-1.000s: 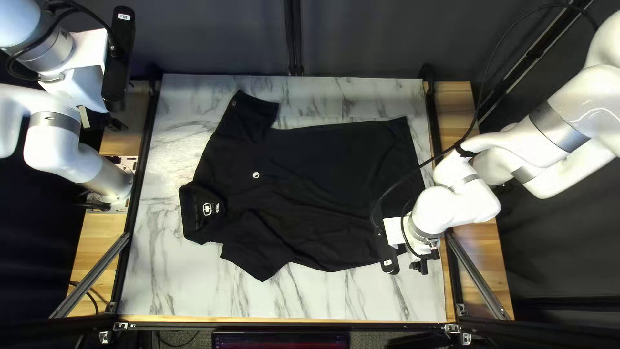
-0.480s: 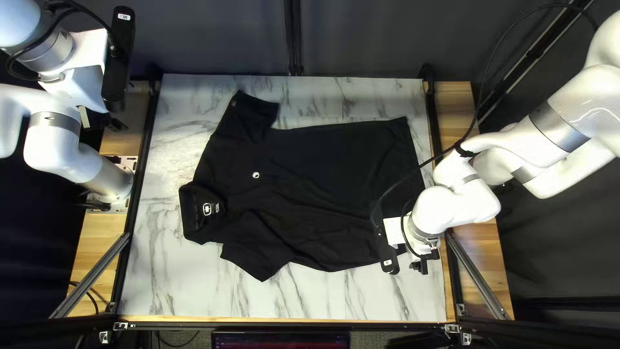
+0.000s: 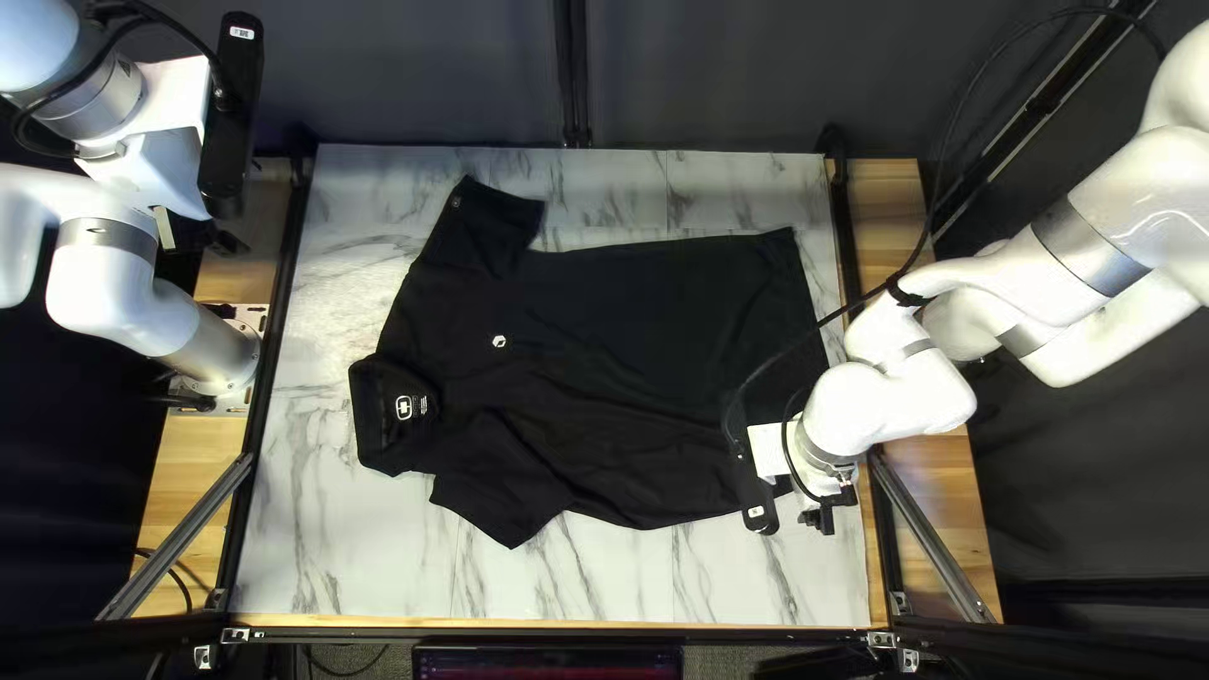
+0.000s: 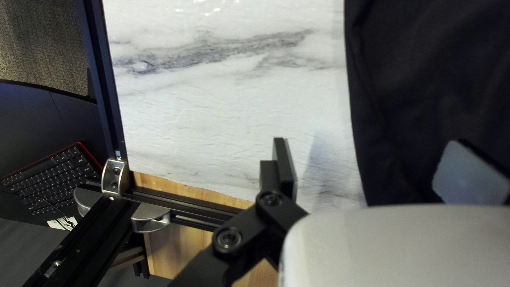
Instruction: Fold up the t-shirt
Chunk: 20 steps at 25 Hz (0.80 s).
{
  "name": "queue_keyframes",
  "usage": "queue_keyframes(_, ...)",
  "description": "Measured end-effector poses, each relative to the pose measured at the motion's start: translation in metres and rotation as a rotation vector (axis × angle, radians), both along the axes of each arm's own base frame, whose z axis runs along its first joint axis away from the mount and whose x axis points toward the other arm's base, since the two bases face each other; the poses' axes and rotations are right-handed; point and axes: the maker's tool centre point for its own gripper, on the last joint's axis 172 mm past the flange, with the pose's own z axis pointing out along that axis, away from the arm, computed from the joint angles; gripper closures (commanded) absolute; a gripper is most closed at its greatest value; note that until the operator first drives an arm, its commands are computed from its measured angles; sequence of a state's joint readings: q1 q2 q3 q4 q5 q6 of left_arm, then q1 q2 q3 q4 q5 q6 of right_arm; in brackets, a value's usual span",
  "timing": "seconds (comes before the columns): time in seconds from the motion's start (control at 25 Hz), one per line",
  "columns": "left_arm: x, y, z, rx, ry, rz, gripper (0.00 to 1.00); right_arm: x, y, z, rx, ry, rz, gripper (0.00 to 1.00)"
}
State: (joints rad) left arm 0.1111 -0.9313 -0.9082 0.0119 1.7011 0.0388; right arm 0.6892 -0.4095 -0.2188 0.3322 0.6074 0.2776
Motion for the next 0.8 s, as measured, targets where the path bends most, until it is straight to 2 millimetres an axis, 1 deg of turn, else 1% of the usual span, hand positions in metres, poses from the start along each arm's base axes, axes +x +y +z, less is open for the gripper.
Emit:
queue_keyframes(0.64, 0.0000, 0.0000, 0.0000, 0.000, 0.000, 0.000, 0.00, -0.0003, -0.0005, 0.0000, -0.004, -0.001, 0.001, 0.00)
queue_keyframes(0.8, 0.0000, 0.0000, 0.0000, 0.000, 0.000, 0.000, 0.00, -0.0022, -0.0064, 0.0068, -0.054, -0.003, 0.016, 0.00)
